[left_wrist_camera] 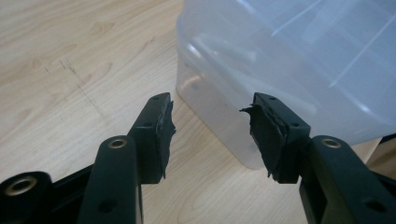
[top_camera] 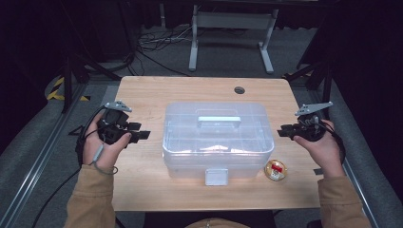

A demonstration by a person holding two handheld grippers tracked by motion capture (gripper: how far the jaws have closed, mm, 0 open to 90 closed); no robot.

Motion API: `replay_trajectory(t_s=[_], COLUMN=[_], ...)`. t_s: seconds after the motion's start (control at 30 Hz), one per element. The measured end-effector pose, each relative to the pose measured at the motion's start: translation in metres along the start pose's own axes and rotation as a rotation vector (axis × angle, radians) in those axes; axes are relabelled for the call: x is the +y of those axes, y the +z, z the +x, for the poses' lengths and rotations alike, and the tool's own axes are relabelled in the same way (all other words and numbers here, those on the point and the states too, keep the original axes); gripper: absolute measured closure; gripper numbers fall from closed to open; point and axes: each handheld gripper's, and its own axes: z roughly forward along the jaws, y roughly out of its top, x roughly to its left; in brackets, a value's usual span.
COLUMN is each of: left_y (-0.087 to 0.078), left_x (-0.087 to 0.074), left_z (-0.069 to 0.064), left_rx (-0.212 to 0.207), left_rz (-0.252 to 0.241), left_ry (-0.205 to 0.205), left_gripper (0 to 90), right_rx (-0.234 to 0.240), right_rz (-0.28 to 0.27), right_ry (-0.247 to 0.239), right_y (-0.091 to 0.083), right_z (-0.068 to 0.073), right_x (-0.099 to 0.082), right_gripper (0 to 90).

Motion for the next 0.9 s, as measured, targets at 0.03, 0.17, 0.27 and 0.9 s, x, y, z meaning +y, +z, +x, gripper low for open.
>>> replay_trajectory(t_s=[0.03,0.17,0.27,0.9], left_y=[0.0,-0.007,-0.008,0.001], left_x=[0.0,0.011,0.017,0.052], left_z=[0.0,-0.008,-0.011,-0.042], left_rx=[0.0,-0.017,-0.022,-0.108], left_rz=[0.0,-0.002,-0.005,0.001], left_ry=[0.0,0.036,0.053,0.165], left_gripper=[49.4,49.1,48.9,48.6], right_rx=[0.001,0.004,0.004,0.045], right_rz=[-0.001,-0.008,-0.009,-0.016], right_ry=[0.001,0.005,0.007,0.012], right_y=[0.0,-0.001,-0.002,-0.001], right_z=[0.0,0.0,-0.001,-0.001], right_x=[0.0,0.0,0.0,-0.001], right_gripper=[69.9,69.5,69.5,70.1])
